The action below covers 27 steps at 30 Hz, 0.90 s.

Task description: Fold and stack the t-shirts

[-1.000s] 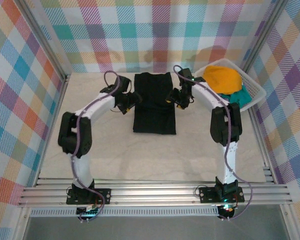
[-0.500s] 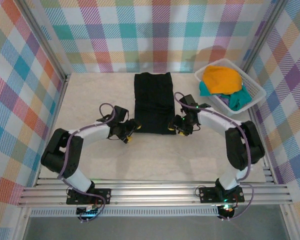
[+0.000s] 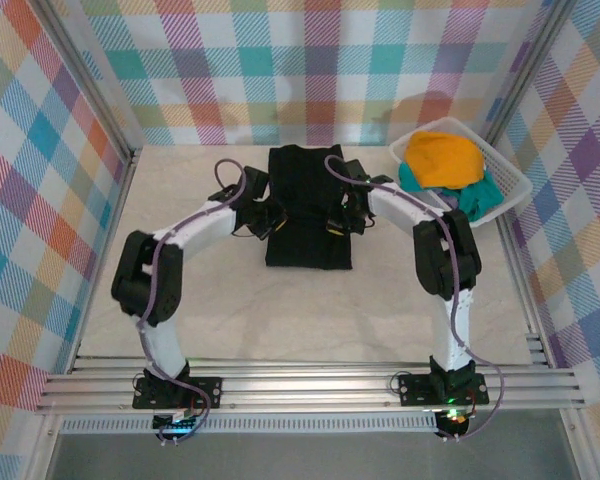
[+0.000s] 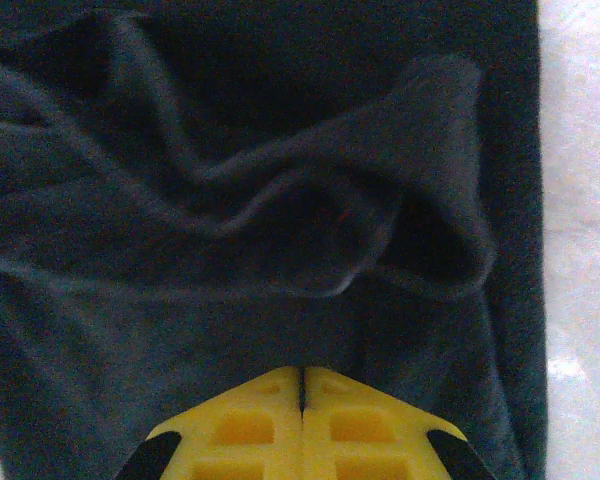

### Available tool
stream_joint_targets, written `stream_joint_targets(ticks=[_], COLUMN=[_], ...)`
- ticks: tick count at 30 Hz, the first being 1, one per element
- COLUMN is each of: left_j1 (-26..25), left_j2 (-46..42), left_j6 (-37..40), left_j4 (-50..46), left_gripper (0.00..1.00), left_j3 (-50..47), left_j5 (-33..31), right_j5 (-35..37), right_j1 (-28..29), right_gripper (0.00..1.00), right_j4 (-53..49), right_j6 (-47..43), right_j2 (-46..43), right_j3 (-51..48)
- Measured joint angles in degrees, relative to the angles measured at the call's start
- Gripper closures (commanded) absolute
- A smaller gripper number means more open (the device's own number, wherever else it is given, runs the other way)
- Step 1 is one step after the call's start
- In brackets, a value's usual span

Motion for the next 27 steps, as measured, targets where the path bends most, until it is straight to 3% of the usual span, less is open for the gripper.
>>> stream_joint_targets(ticks=[6, 15, 23, 27], left_j1=[0.87, 0.72, 2.45, 4.46], left_j2=[2.95, 6.23, 23.28, 26.01], left_j6=[3.30, 4.63, 8.66, 9.42], left_j4=[-9.01, -10.43, -16.17, -17.64], left_gripper=[0.92, 0.93, 0.91, 0.87], left_j3=[0.74, 6.88, 29.20, 36.79], left_j5=[-1.25, 0.61, 0.15, -0.48], right_j5=[0.44, 1.29, -0.79, -2.71], right_j1=[-0.09, -1.16, -5.84, -7.67], right_gripper=[0.96, 0.95, 0.94, 0.91], right_j4=[-2.86, -3.43, -3.37, -3.65], right_j6=[-0.02, -0.13, -1.92, -2.49], right_j2=[0.55, 4.28, 12.90, 16.85], right_j3=[0.22, 2.89, 15.63, 21.49])
